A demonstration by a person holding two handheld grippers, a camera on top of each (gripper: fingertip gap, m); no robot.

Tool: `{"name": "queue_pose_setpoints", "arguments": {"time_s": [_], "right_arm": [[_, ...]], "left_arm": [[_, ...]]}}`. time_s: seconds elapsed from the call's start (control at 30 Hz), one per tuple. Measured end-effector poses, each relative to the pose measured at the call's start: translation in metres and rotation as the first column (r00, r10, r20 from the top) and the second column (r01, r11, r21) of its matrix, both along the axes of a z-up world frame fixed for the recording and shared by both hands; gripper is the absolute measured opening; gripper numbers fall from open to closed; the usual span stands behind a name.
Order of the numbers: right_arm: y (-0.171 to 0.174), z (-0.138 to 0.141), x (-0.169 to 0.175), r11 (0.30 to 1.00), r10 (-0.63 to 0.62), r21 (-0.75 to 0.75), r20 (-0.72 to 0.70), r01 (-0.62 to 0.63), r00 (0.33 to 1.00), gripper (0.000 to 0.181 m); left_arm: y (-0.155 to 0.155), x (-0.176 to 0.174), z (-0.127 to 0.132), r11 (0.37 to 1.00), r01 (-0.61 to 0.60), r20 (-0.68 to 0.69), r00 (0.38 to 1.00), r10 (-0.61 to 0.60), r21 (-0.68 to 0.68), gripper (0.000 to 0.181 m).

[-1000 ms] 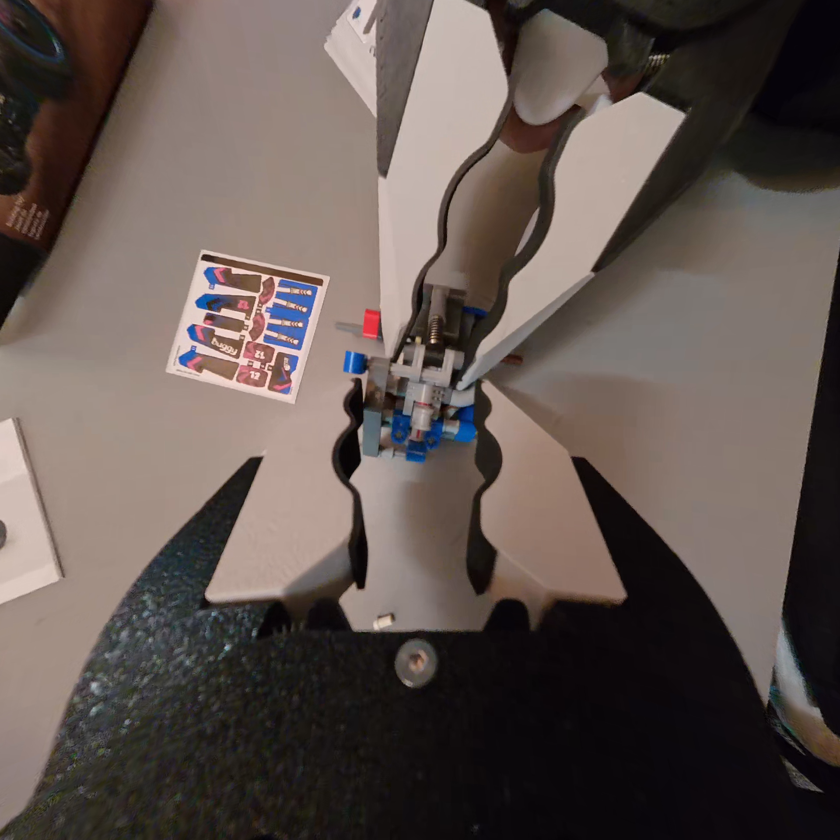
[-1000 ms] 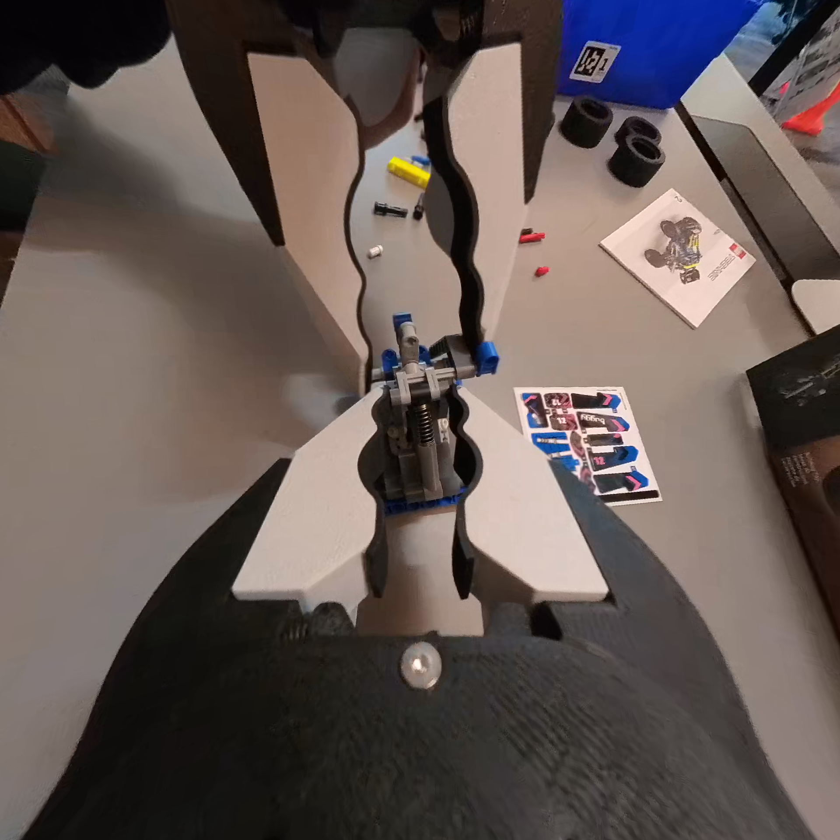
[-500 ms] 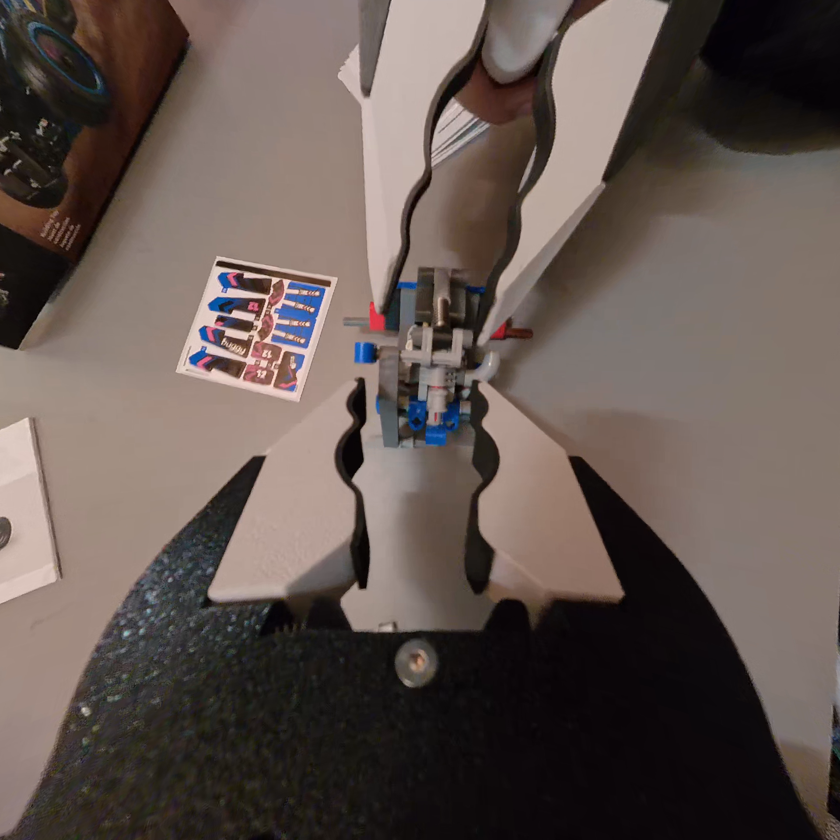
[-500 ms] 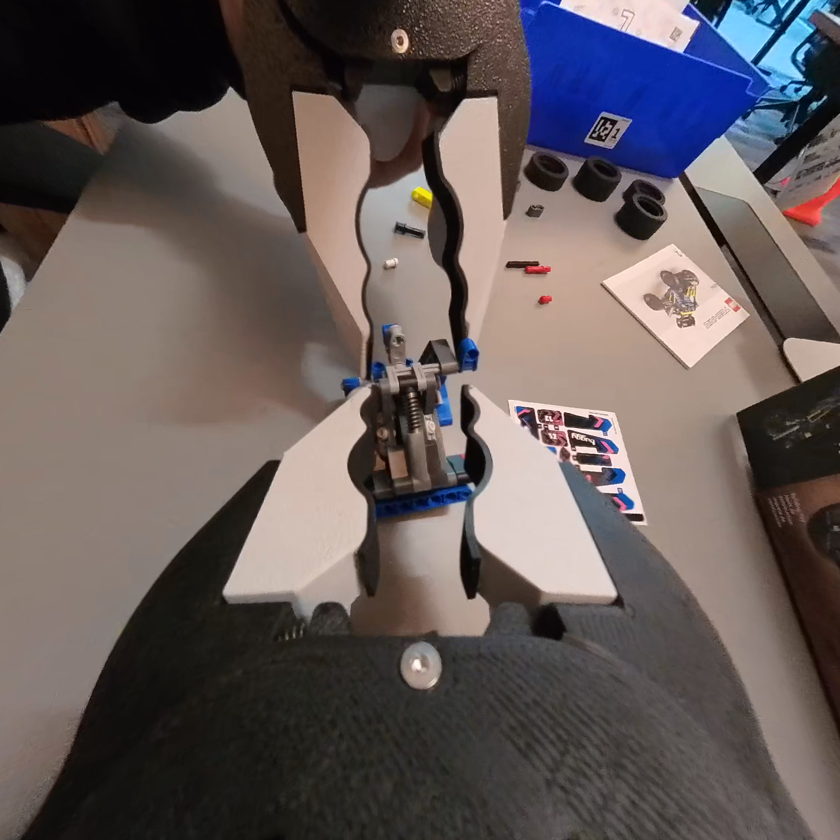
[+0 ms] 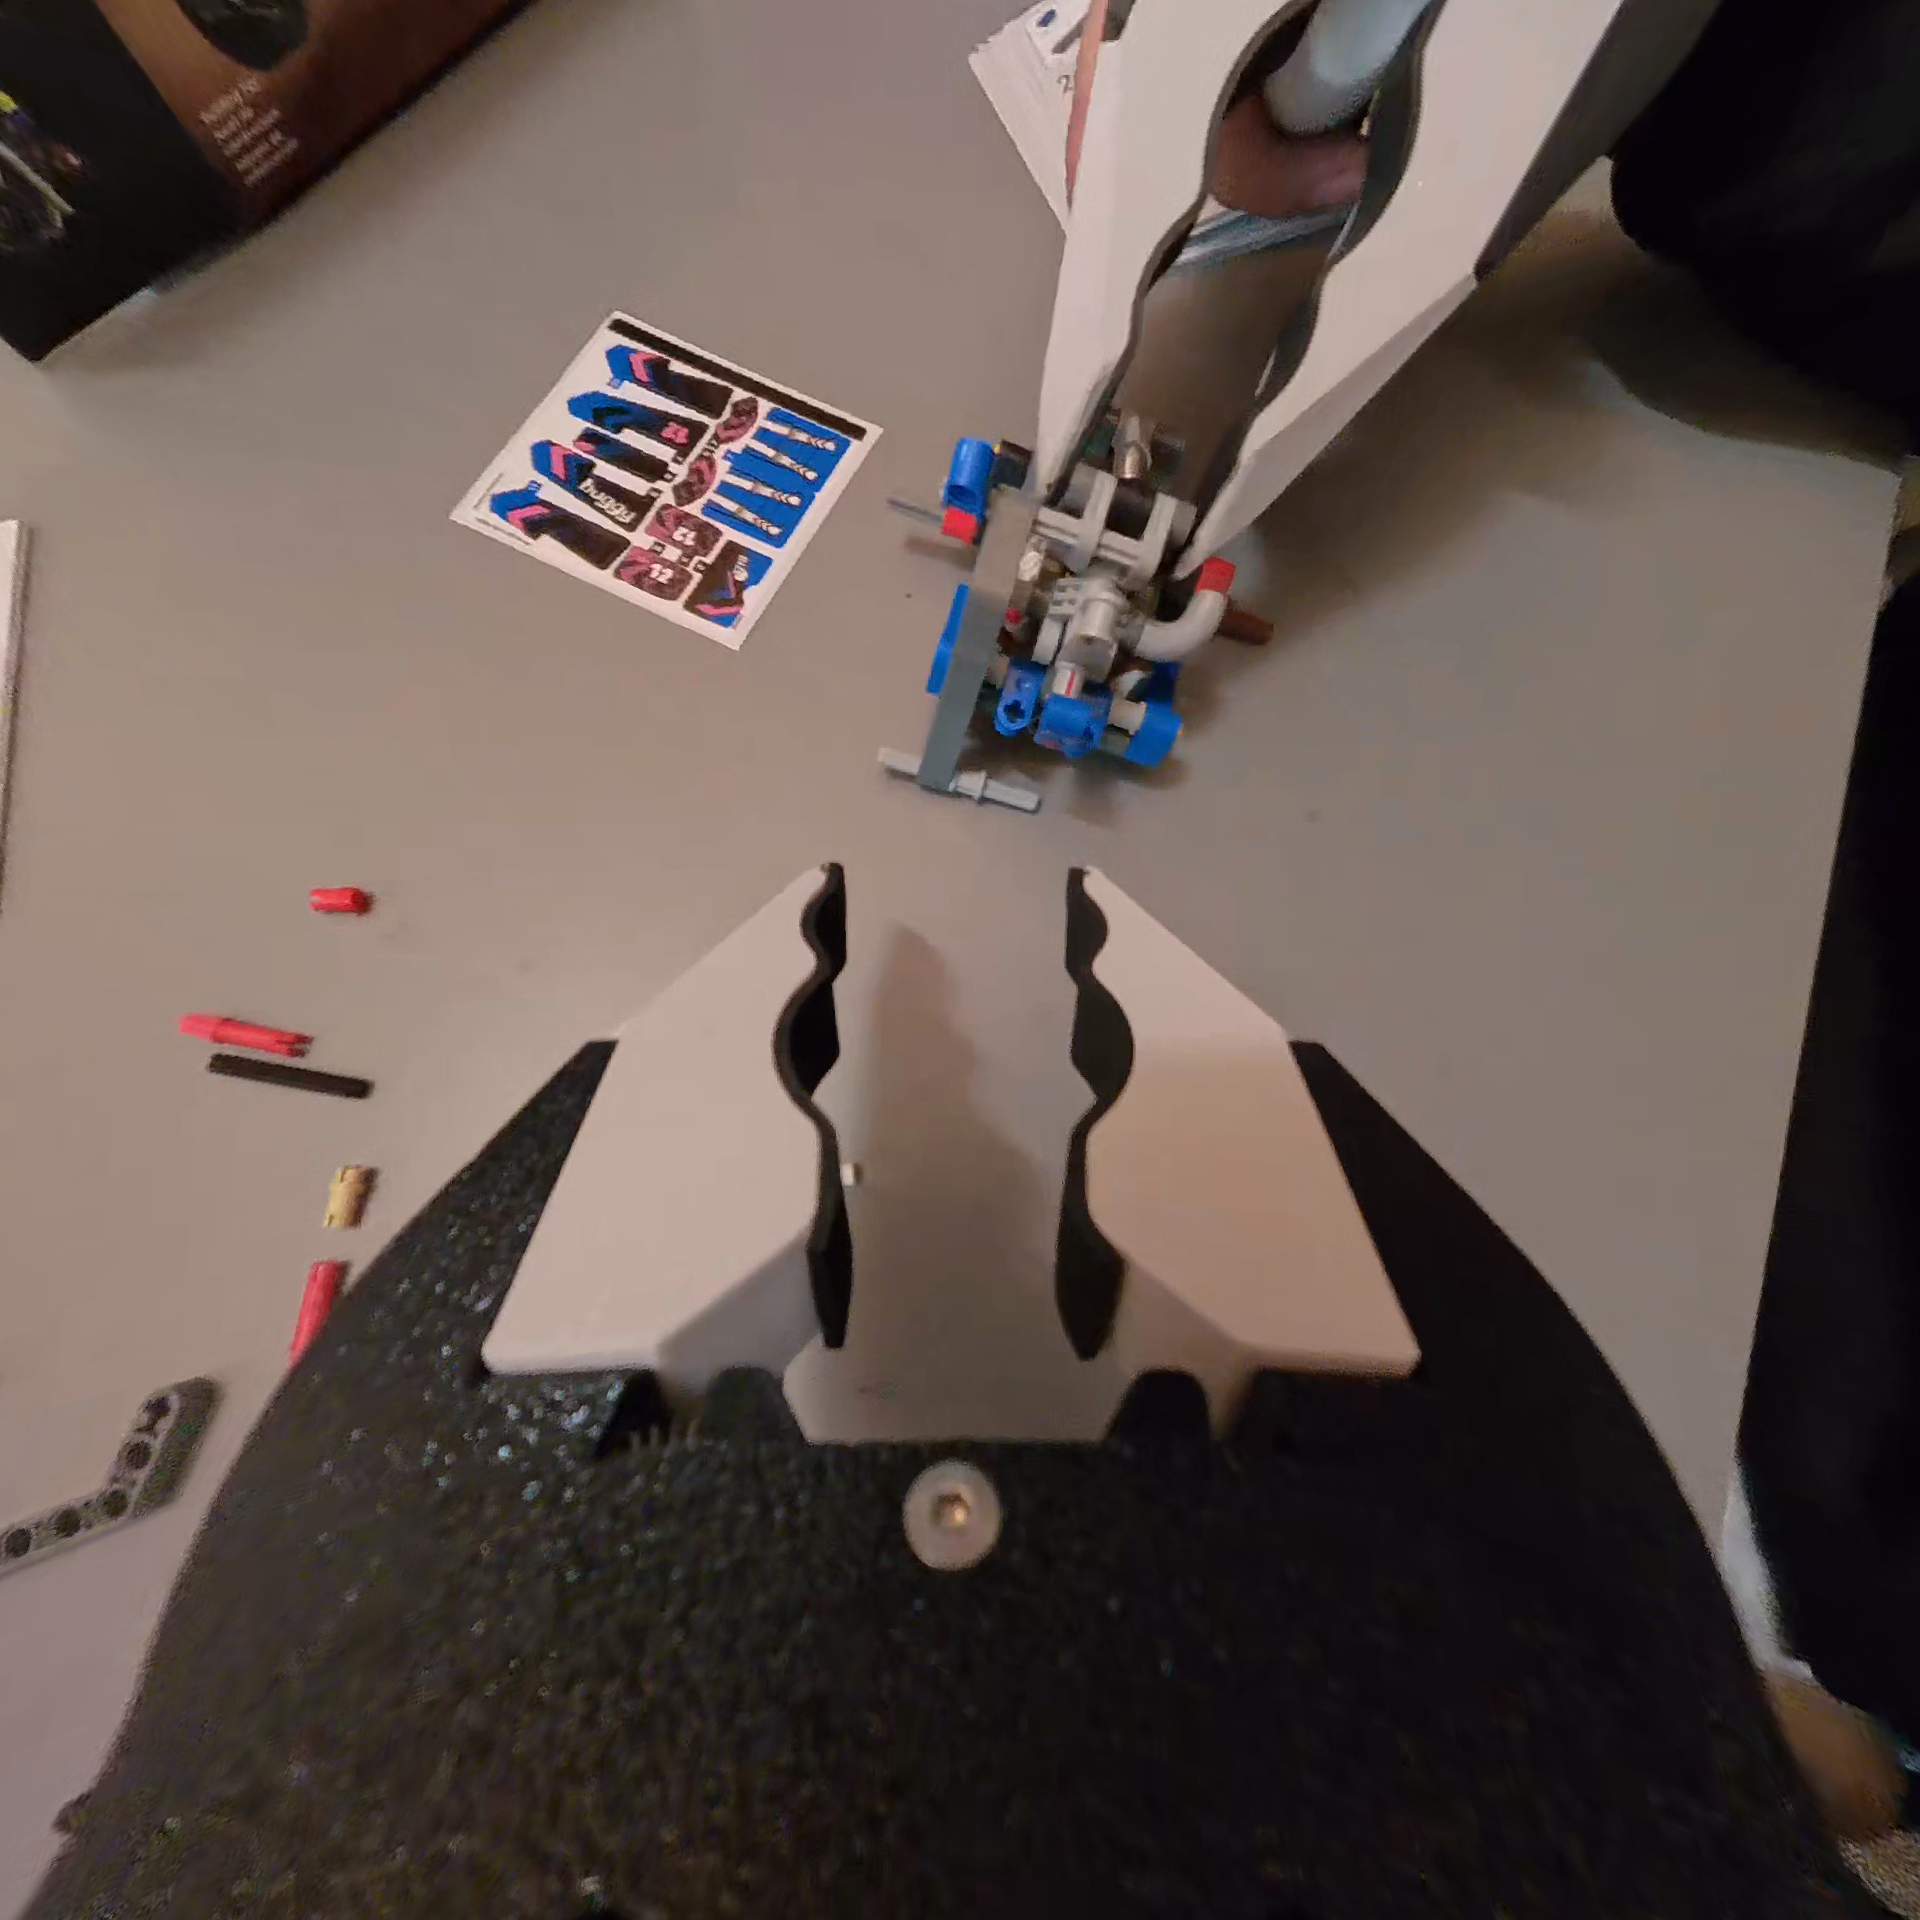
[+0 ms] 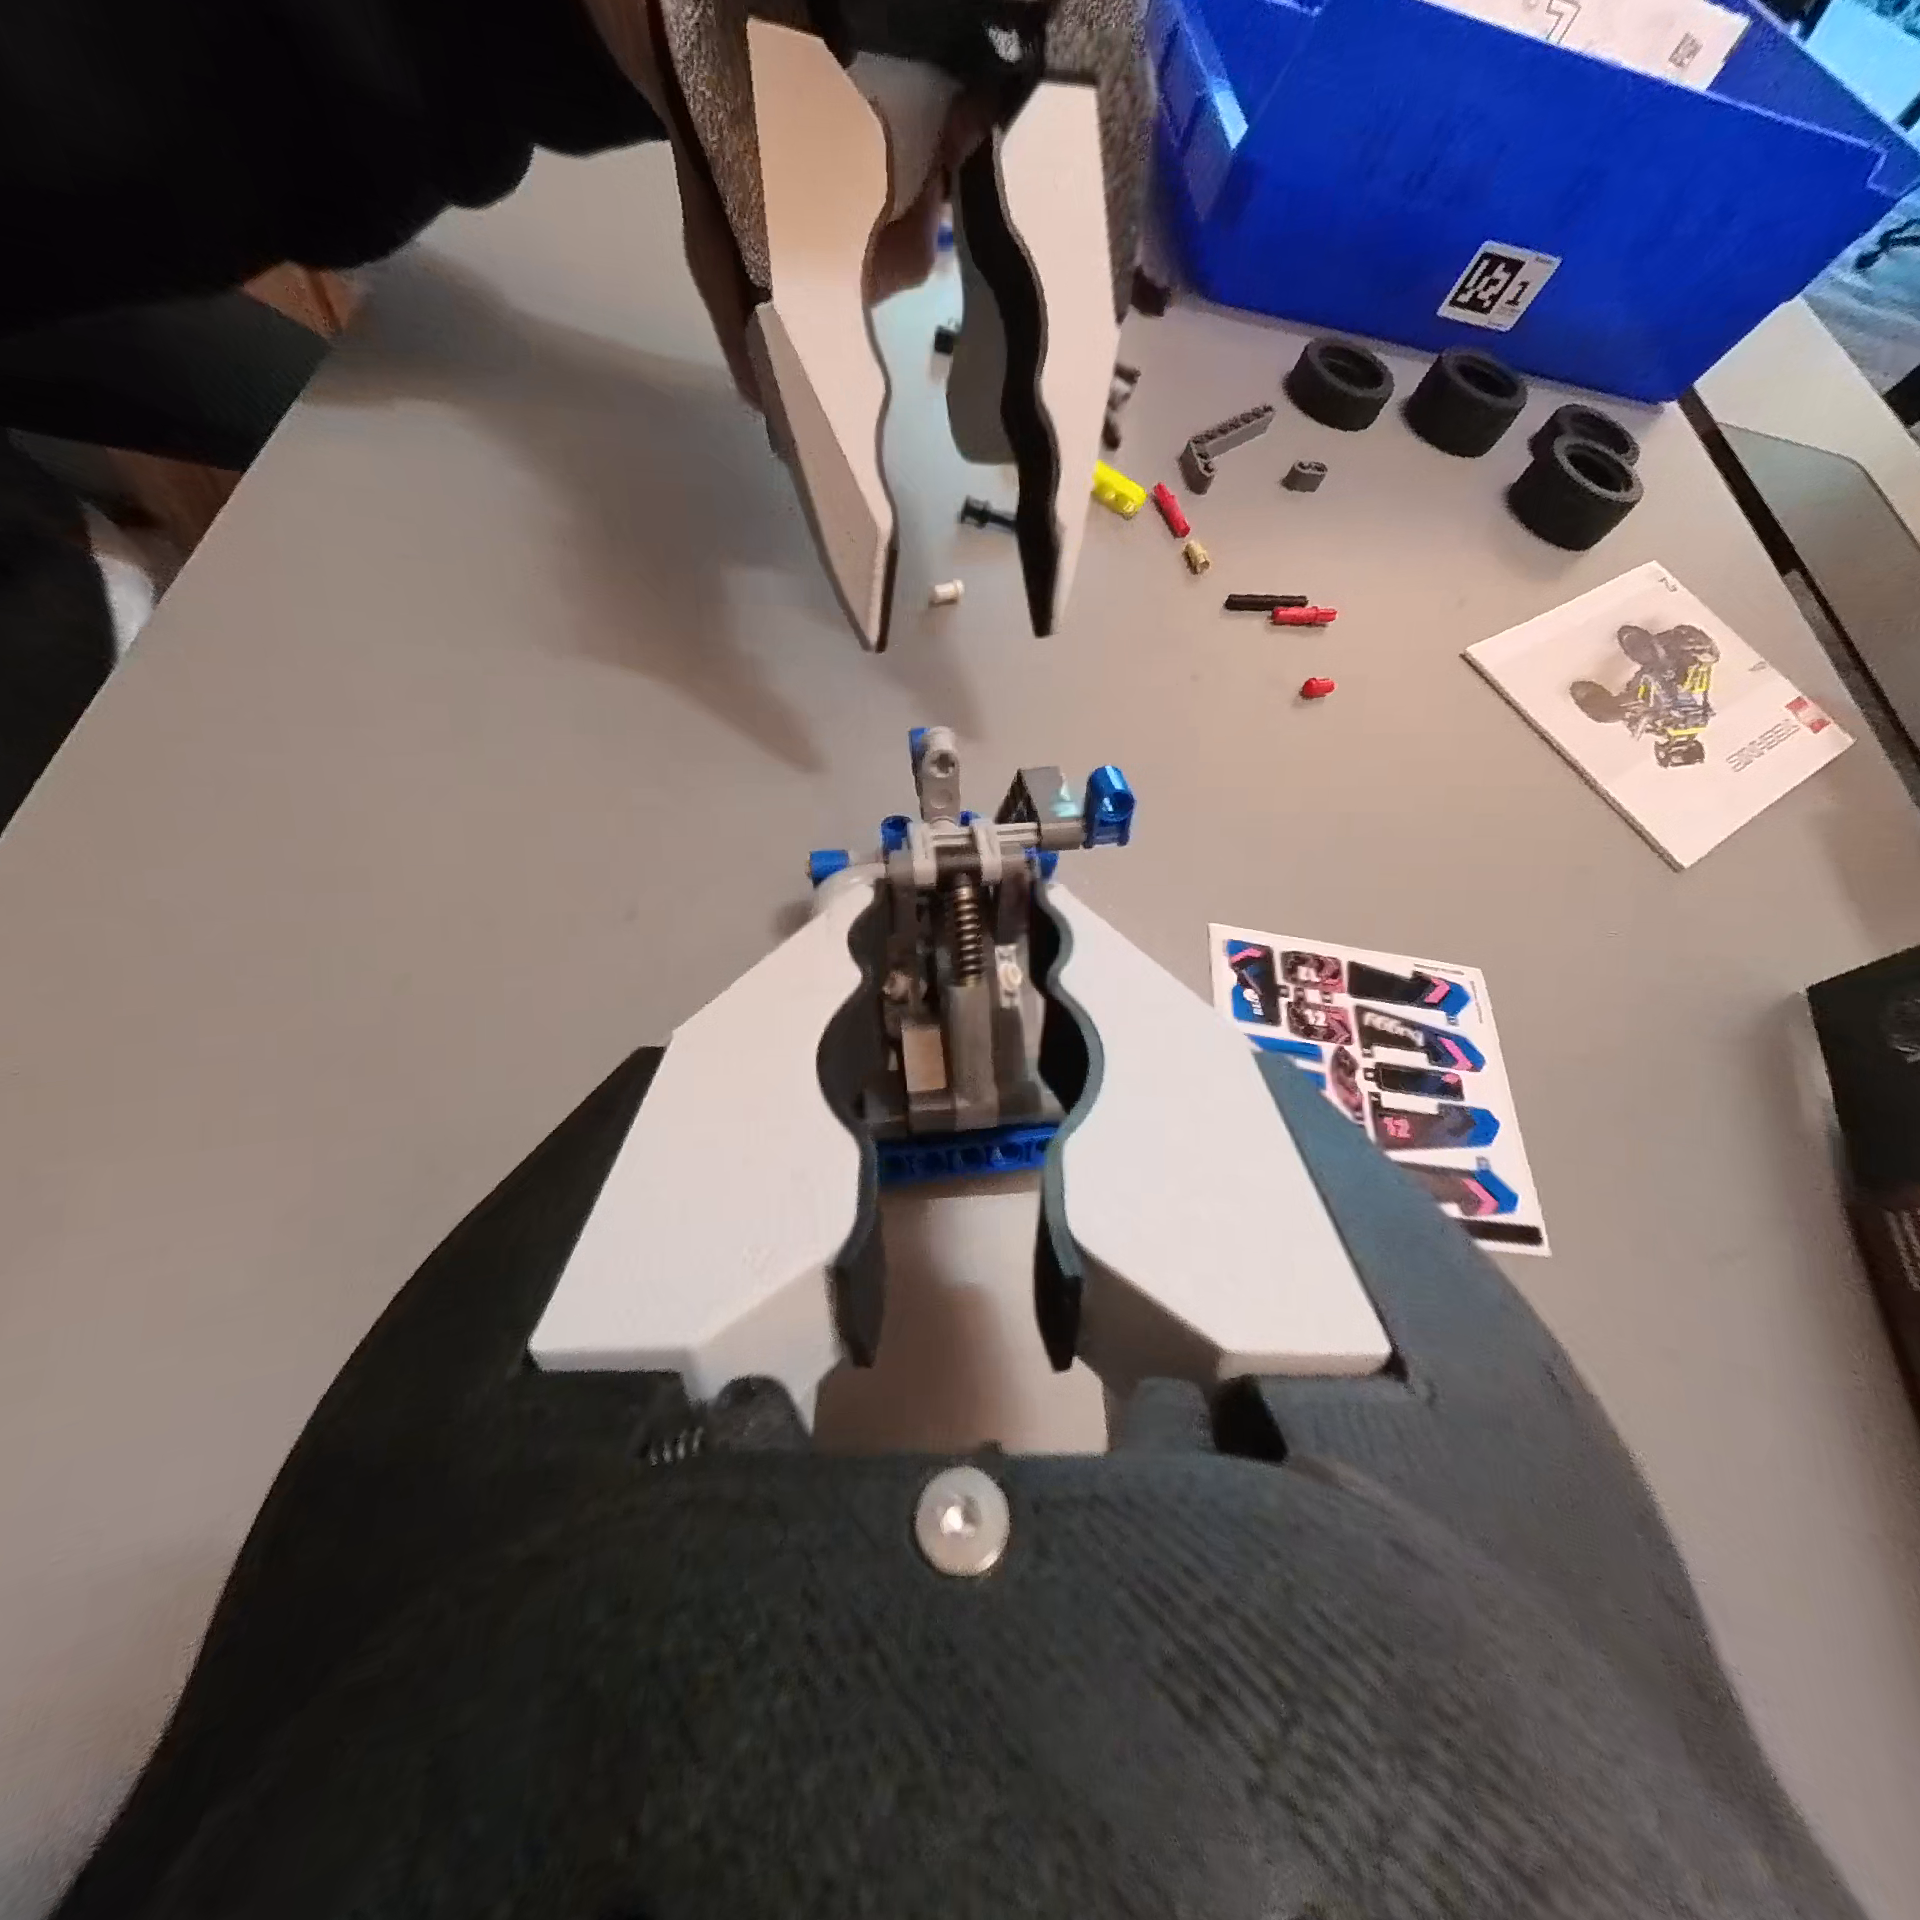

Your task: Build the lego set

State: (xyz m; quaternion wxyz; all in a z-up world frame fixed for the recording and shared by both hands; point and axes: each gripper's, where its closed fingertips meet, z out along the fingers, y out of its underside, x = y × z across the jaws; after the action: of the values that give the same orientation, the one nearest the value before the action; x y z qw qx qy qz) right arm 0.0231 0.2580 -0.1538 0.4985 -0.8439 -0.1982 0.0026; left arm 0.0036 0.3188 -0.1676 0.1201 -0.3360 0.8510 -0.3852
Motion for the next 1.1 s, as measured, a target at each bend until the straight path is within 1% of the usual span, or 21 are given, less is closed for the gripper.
{"name": "queue_pose_setpoints", "arguments": {"time_s": [0.17, 0.37, 0.5, 0.57, 0.73, 0.87, 1.0, 1.1], "right_arm": [[-0.001, -0.002, 0.000, 1.000, 0.006, -0.005, -0.025, -0.006, 1.000, 0.022], [-0.001, -0.002, 0.004, 0.999, -0.034, 0.009, -0.121, 0.036, 0.992, 0.022], [-0.001, -0.003, 0.003, 0.999, -0.046, 0.015, -0.066, 0.047, 0.997, 0.022], [-0.002, -0.005, 0.003, 0.998, -0.069, -0.002, -0.037, 0.069, 0.997, 0.028], [-0.002, -0.001, 0.003, 0.992, -0.128, 0.012, 0.017, 0.128, 0.992, 0.030], [0.001, 0.000, 0.005, 0.986, -0.161, 0.048, 0.015, 0.160, 0.987, 0.029], [0.001, -0.002, 0.004, 0.987, -0.148, 0.065, -0.005, 0.148, 0.989, 0.029], [0.000, -0.003, 0.002, 0.990, -0.129, 0.058, -0.007, 0.129, 0.992, 0.030]], "left_arm": [[-0.012, 0.002, 0.000, 0.999, 0.051, 0.047, 0.998, -0.050, -0.013, 0.040], [-0.024, 0.009, -0.002, 0.994, 0.076, 0.053, 0.996, -0.073, -0.072, 0.041], [-0.030, 0.010, -0.001, 0.990, 0.096, 0.092, 0.992, -0.086, -0.106, 0.040], [-0.032, 0.010, 0.002, 0.987, 0.105, 0.125, 0.988, -0.089, -0.125, 0.040], [-0.027, 0.009, 0.010, 0.984, 0.109, 0.172, 0.982, -0.084, -0.139, 0.040], [-0.029, 0.009, 0.019, 0.976, 0.111, 0.197, 0.978, -0.074, -0.187, 0.040], [-0.033, 0.011, 0.023, 0.977, 0.111, 0.220, 0.973, -0.069, -0.184, 0.043], [-0.035, 0.016, 0.030, 0.974, 0.084, 0.258, 0.966, -0.027, -0.212, 0.049]]}}
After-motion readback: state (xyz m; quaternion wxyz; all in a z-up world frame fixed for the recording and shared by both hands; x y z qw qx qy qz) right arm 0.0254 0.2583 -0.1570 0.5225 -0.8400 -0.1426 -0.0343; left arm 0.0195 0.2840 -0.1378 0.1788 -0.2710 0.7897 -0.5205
